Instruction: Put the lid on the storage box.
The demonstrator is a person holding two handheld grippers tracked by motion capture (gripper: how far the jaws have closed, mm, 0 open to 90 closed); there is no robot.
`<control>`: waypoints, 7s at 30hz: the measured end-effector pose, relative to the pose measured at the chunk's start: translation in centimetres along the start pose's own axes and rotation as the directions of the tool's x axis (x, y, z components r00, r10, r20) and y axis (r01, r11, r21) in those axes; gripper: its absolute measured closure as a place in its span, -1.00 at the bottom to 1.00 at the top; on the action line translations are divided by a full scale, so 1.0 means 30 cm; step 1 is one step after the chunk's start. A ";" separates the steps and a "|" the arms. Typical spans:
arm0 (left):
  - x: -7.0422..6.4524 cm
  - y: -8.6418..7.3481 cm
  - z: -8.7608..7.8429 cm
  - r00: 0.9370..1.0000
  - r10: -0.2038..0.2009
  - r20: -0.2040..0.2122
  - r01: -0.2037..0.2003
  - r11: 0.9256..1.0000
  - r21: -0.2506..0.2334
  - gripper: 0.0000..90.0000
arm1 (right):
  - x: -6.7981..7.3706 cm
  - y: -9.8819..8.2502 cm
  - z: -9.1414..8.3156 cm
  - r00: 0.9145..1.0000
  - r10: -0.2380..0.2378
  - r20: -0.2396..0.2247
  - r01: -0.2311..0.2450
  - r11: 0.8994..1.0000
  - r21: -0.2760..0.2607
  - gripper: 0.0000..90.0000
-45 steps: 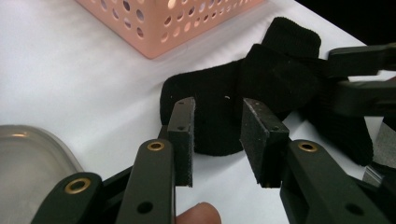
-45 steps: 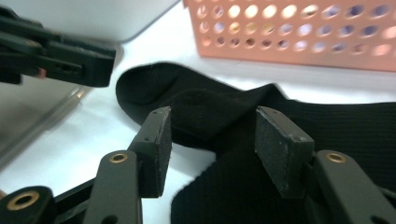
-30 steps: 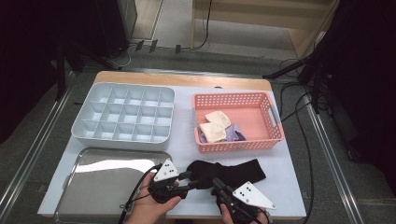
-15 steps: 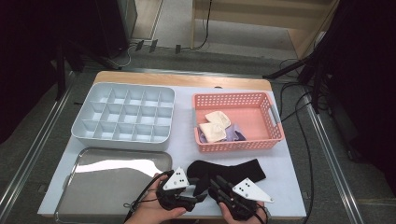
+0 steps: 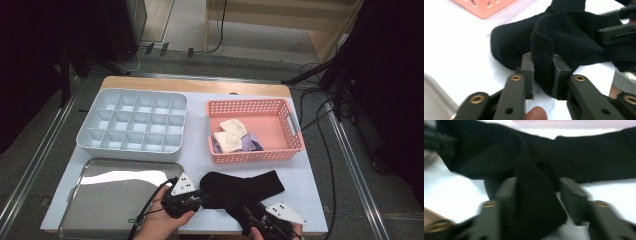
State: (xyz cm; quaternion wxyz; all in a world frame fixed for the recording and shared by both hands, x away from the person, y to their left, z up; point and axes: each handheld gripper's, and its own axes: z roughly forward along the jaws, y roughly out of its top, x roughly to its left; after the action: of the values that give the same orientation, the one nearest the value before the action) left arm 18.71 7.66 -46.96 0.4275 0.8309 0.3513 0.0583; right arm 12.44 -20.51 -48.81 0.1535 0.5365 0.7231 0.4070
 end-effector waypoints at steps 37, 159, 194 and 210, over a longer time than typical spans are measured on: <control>0.051 -0.005 -0.041 0.998 -0.062 0.001 0.062 0.997 -0.043 0.94 | -0.111 -0.036 -0.065 0.996 0.044 0.078 -0.040 0.998 -0.049 0.68; 0.012 0.008 -0.035 0.990 -0.135 -0.043 0.133 0.991 -0.026 0.96 | -0.205 -0.013 -0.151 0.989 0.091 0.119 -0.074 0.987 -0.139 0.82; 0.050 0.067 0.078 0.970 -0.185 -0.155 0.196 0.979 0.058 0.49 | -0.324 0.042 -0.006 0.986 0.136 0.100 -0.126 0.987 -0.101 0.35; 0.049 0.054 0.055 0.983 -0.175 -0.050 0.178 0.982 0.070 0.90 | -0.346 0.053 -0.040 0.985 0.142 0.094 -0.133 0.986 -0.102 0.63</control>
State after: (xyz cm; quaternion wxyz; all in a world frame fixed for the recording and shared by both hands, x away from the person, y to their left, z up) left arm 21.33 6.85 -47.07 0.3921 0.8103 0.4347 0.0252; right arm 16.60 -30.22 -49.09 0.1868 0.5972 0.6554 0.4230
